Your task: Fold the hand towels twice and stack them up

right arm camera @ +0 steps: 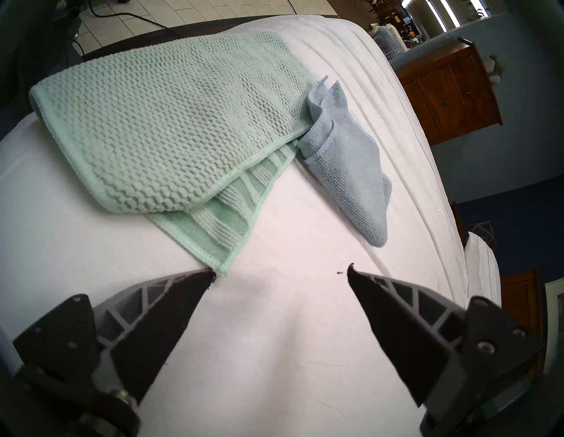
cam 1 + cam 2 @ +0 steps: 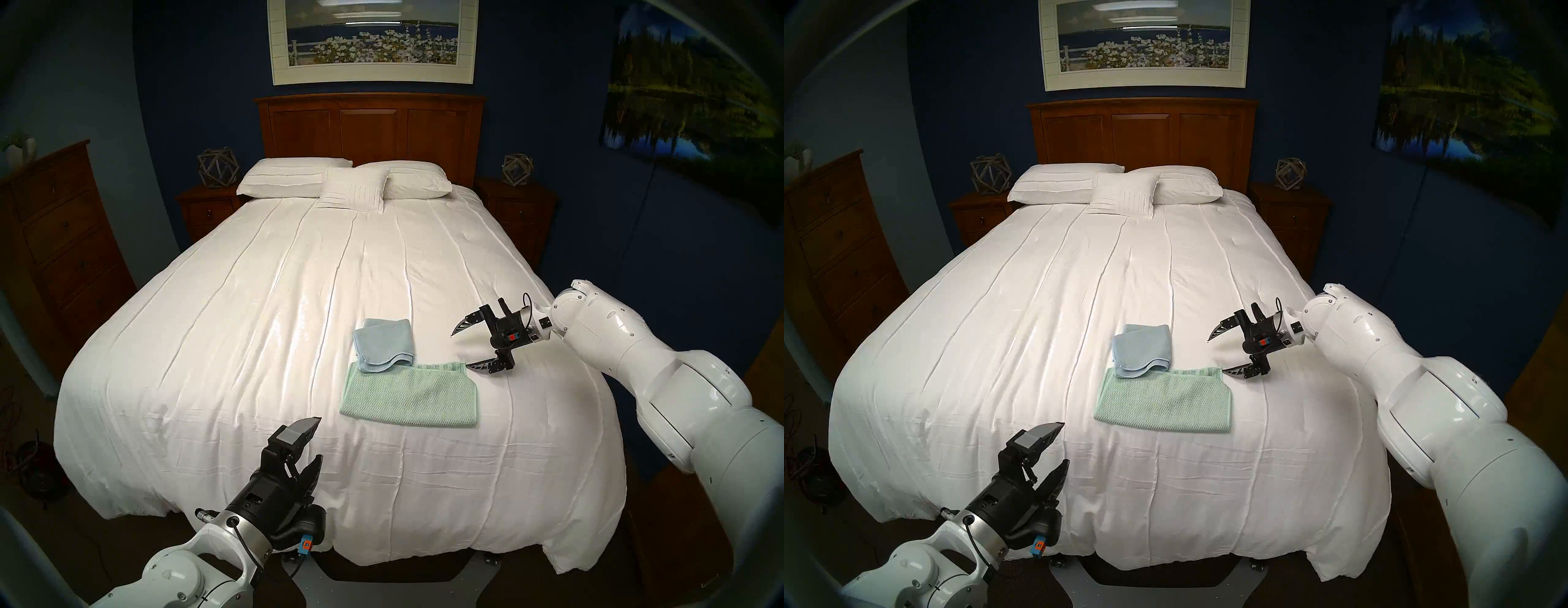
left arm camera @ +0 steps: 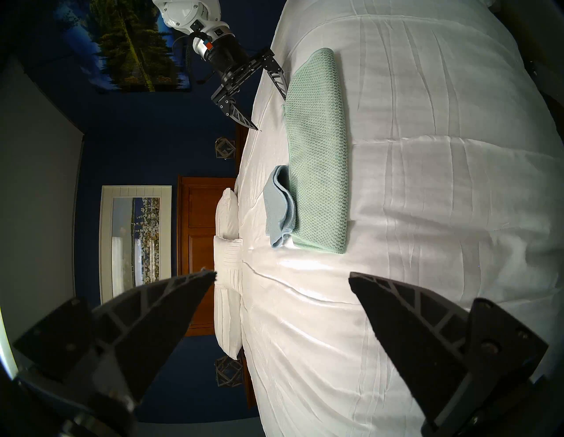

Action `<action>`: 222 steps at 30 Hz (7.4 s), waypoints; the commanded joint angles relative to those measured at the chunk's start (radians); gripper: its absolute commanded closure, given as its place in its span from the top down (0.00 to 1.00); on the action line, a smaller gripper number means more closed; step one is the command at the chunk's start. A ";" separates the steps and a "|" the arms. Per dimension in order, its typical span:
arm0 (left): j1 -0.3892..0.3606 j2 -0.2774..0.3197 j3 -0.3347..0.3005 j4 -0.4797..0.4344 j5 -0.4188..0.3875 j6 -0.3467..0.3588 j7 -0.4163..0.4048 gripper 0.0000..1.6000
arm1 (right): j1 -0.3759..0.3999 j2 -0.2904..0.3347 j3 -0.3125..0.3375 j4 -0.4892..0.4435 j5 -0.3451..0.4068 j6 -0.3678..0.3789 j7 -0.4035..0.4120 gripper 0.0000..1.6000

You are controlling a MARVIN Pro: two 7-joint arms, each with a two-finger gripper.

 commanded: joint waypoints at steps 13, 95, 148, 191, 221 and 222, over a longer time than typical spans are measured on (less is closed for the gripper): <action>-0.004 -0.001 0.002 -0.014 0.000 -0.001 0.004 1.00 | -0.083 0.138 -0.008 -0.218 0.081 0.001 0.019 1.00; 0.035 0.000 -0.016 -0.055 0.000 0.000 0.009 1.00 | -0.106 0.485 -0.187 -1.011 -0.466 0.001 -0.050 1.00; 0.041 -0.001 -0.020 -0.059 0.001 -0.002 0.009 1.00 | -0.098 0.350 -0.245 -0.875 -0.998 0.001 -0.649 0.46; 0.034 -0.001 -0.018 -0.053 0.000 -0.002 0.006 1.00 | 0.116 -0.056 -0.404 -0.879 -1.053 0.067 -0.552 0.14; 0.037 -0.001 -0.019 -0.057 0.000 -0.002 0.008 1.00 | 0.203 -0.085 -0.487 -0.690 -0.983 0.001 -0.630 1.00; 0.037 -0.001 -0.019 -0.056 0.000 -0.002 0.007 1.00 | 0.202 -0.064 -0.489 -0.705 -0.981 0.001 -0.631 1.00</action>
